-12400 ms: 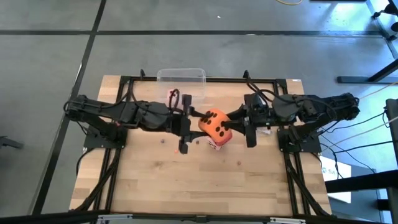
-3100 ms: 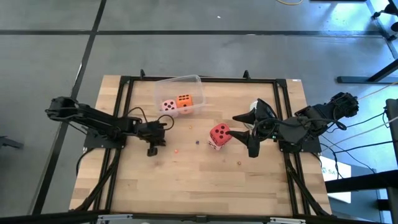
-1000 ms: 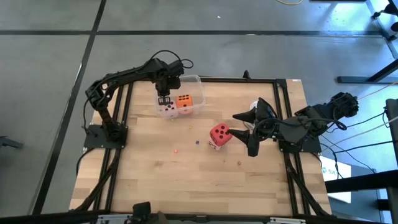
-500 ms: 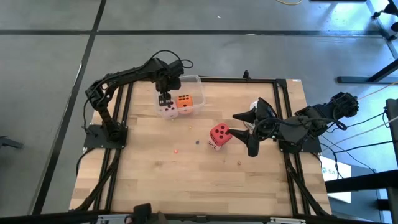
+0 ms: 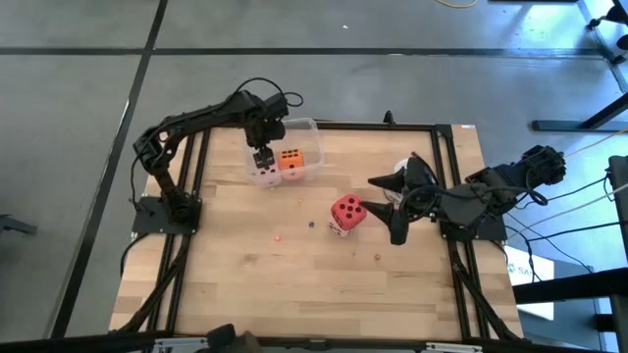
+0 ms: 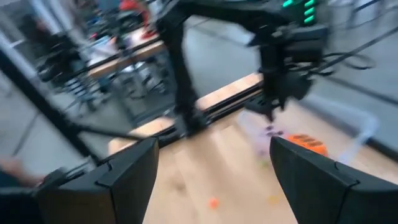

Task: Pick & Place Dice
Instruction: Put the left small blue dice into the transparent bin, then put the small orange die into the transparent bin

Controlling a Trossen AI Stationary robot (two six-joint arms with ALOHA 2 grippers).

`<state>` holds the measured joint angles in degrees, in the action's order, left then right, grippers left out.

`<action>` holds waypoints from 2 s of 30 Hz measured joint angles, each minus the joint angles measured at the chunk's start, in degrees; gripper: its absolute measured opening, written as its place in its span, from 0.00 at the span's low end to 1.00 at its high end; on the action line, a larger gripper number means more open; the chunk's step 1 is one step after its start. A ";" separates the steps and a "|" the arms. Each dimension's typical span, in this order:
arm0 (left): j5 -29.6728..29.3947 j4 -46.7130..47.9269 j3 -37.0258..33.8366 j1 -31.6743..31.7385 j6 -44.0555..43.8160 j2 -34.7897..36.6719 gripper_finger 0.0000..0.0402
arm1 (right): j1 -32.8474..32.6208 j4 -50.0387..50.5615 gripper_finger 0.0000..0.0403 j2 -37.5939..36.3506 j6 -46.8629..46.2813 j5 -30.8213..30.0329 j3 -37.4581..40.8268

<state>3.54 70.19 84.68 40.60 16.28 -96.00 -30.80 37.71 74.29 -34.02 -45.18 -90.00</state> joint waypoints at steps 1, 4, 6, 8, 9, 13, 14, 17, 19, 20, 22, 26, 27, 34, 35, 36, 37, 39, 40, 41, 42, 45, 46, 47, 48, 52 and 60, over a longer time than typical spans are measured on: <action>1.34 -0.30 0.02 0.54 -1.47 0.34 0.60 | 0.10 -0.02 0.75 0.15 0.04 -2.19 0.00; 6.61 -1.94 0.02 2.55 -7.79 1.13 0.60 | 1.81 0.60 0.75 0.26 1.30 -6.78 0.00; 11.19 -3.48 0.02 4.01 -12.24 1.63 0.60 | 3.74 1.51 0.72 0.26 1.07 -7.69 0.00; 14.80 -4.86 0.02 5.01 -16.90 2.04 0.60 | 6.05 3.07 0.69 0.26 -0.79 -8.38 0.00; 15.63 -5.78 0.02 5.31 -19.02 2.22 0.60 | 7.51 3.89 0.66 0.26 -1.99 -8.47 0.00; 14.82 -8.09 0.04 5.58 -24.65 2.64 0.60 | 13.94 6.72 0.56 0.37 -5.01 -6.32 -0.02; 14.68 -8.13 0.04 5.60 -25.18 2.64 0.60 | 15.63 6.78 0.53 0.66 -5.37 -5.26 -0.02; 14.66 -9.65 0.04 5.69 -25.96 2.62 0.60 | 20.78 6.29 0.43 2.33 -4.99 0.18 -0.02; 14.68 -10.59 0.04 5.65 -26.19 2.62 0.60 | 24.04 5.07 0.35 4.12 -4.50 4.97 -0.02; 14.68 -10.70 0.04 5.61 -26.23 2.62 0.60 | 25.55 4.47 0.31 5.10 -4.48 7.27 -0.02; 14.70 -10.71 0.04 5.55 -26.62 2.62 0.60 | 28.27 3.05 0.21 7.44 -4.09 10.47 -0.02; 14.70 -10.73 0.04 5.53 -26.63 2.62 0.60 | 32.43 -2.30 0.03 12.43 -0.95 13.91 -0.02; 14.70 -10.71 0.04 5.53 -26.63 2.62 0.60 | 33.22 -4.03 0.02 13.44 -0.58 15.24 -0.02; 14.72 -10.21 0.04 5.53 -24.83 2.75 0.60 | 35.80 -8.08 0.01 15.17 1.12 19.45 0.01; 14.76 -10.03 0.02 5.53 -23.33 3.08 0.60 | 35.75 -7.76 0.02 14.43 1.54 20.08 0.04; 15.07 -9.79 0.02 5.53 -21.32 3.65 0.60 | 35.63 -7.70 0.02 13.52 1.79 20.91 0.04; 15.93 -9.61 0.02 5.53 -18.38 4.49 0.60 | 35.48 -7.56 0.02 12.37 2.04 21.66 0.04; 19.26 -8.53 0.02 5.30 -11.30 6.85 0.60 | 35.08 -5.68 0.01 9.86 3.09 22.50 0.02; 20.81 -7.56 0.01 4.80 -8.11 8.26 0.60 | 34.73 -4.12 0.01 8.45 3.39 22.71 0.02; 21.57 -6.74 0.02 3.92 -5.03 9.74 0.60 | 34.01 -2.40 0.01 7.08 3.42 22.66 0.02; 21.40 -6.02 0.02 2.57 -2.25 11.31 0.59 | 33.10 -0.82 0.01 5.66 3.36 22.67 0.02; 16.07 -4.25 0.02 -3.52 4.10 15.90 0.58 | 30.25 3.24 0.02 1.51 3.17 22.41 0.02; 12.84 -3.98 0.02 -6.16 5.56 17.20 0.57 | 29.12 4.46 0.01 0.26 3.11 22.45 0.02; 9.54 -3.70 0.02 -8.81 6.95 18.18 0.56 | 28.00 5.40 0.01 -0.68 3.00 22.37 0.02; 6.39 -3.60 0.02 -11.72 8.13 18.98 0.56 | 27.04 5.44 0.01 -1.61 2.99 22.26 0.00; 0.18 -3.94 0.02 -23.40 8.70 20.45 0.56 | 23.37 6.10 0.01 -4.19 3.00 21.16 0.00; -0.94 -6.11 0.02 -39.94 4.93 15.01 0.59 | 18.23 7.16 0.01 -5.08 3.02 17.74 0.00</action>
<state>2.59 64.08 84.71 0.66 21.21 -80.99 -12.57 44.87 69.21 -31.00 -27.43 -90.00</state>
